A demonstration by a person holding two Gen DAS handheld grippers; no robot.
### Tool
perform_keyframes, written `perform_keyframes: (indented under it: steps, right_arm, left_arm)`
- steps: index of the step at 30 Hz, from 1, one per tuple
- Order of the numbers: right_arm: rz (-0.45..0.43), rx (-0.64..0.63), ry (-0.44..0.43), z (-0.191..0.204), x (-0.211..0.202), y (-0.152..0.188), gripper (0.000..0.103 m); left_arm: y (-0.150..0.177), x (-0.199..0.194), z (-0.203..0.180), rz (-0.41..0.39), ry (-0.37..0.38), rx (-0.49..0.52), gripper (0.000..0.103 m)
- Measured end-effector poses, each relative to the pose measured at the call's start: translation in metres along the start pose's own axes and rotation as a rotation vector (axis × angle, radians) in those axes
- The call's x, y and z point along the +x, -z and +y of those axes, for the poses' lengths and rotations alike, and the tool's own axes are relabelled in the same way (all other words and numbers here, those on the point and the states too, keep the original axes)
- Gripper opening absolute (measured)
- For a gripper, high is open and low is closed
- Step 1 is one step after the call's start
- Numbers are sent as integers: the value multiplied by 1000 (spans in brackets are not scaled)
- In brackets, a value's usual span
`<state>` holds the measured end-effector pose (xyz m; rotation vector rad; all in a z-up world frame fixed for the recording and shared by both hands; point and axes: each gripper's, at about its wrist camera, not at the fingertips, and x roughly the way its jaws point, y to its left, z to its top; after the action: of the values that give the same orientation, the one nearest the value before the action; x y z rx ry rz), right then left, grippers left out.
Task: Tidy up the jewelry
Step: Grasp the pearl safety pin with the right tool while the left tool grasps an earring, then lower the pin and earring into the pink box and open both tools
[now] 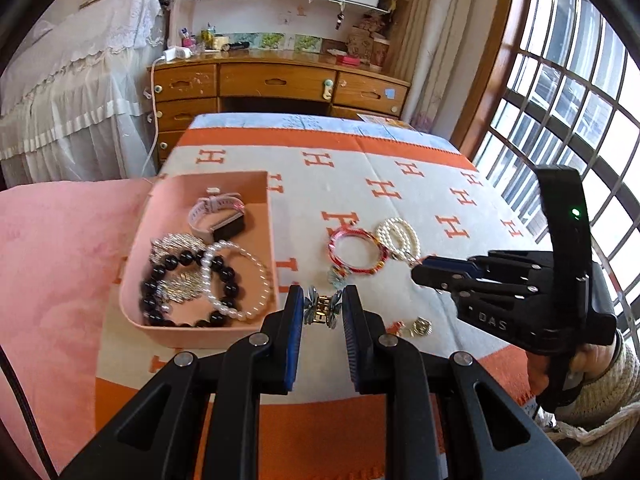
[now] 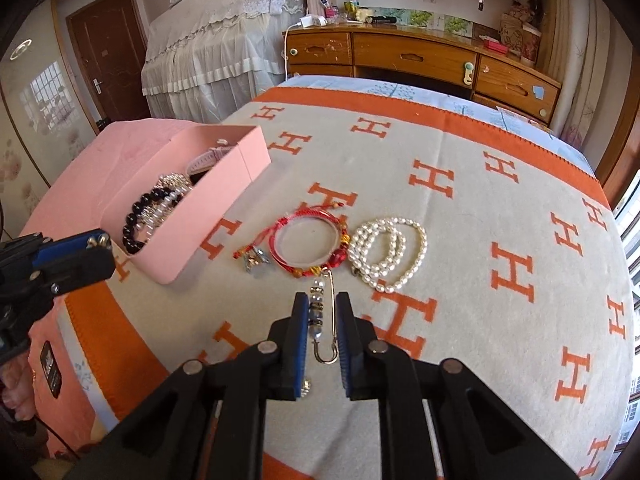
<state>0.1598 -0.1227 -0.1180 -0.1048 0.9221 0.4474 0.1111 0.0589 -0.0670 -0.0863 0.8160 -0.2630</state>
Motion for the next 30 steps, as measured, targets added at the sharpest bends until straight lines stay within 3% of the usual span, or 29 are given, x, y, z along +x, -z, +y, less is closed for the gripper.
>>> perform_keyframes:
  steps: [4, 12, 15, 21, 30]
  right_arm:
    - [-45, 2, -89, 19, -17, -22, 13]
    - [-116, 62, -254, 54, -27, -82, 13]
    - [-99, 105, -277, 64, -14, -97, 13]
    - [-24, 153, -289, 79, 23, -103, 14]
    - [68, 138, -281, 97, 55, -88, 14]
  left_arm:
    - [-21, -16, 33, -46, -70, -59, 18]
    - [-57, -14, 88, -59, -122, -169, 18]
    - [-67, 1, 101, -45, -129, -203, 18]
    - [-72, 31, 113, -8, -214, -222, 18]
    - [-60, 52, 118, 18, -183, -252, 18]
